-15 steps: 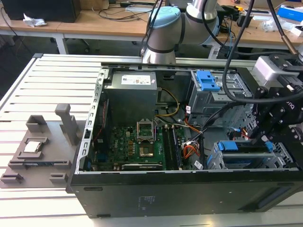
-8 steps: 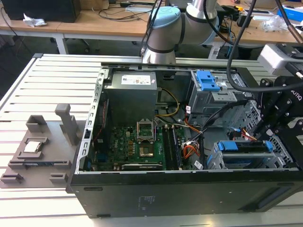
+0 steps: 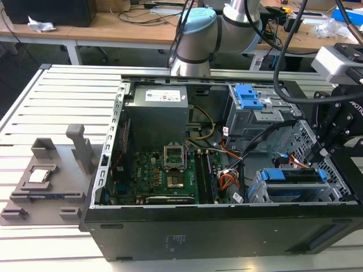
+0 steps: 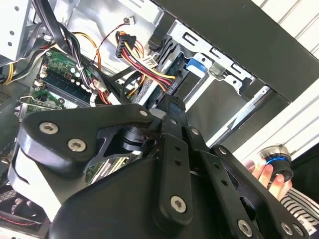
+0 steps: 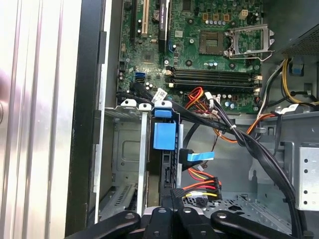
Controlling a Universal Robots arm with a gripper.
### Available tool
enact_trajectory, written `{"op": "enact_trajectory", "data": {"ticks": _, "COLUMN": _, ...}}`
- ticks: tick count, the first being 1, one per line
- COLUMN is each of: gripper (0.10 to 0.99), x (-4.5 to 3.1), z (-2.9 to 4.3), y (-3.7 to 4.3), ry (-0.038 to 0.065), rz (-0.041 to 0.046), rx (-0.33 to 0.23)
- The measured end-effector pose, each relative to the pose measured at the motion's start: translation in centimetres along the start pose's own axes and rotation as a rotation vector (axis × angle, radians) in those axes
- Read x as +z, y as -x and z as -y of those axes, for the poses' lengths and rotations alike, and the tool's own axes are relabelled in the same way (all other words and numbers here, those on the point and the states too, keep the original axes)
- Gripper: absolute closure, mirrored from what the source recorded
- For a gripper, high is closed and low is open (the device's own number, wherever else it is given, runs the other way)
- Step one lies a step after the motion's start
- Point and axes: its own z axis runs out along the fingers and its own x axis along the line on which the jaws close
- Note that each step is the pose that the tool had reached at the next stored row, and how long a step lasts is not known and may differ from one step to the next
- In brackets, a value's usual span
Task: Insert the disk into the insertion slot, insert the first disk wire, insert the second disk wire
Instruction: 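Insert the first disk wire, then insert the second disk wire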
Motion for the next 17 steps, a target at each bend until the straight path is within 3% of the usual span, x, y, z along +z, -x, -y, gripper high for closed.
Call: {"op": "enact_trajectory", "data": {"ticks": 17, "gripper": 0.980, "x": -0.36, "z": -0.02, "y": 0.01, "ry": 0.000, "rz": -0.0002, "rx": 0.000}}
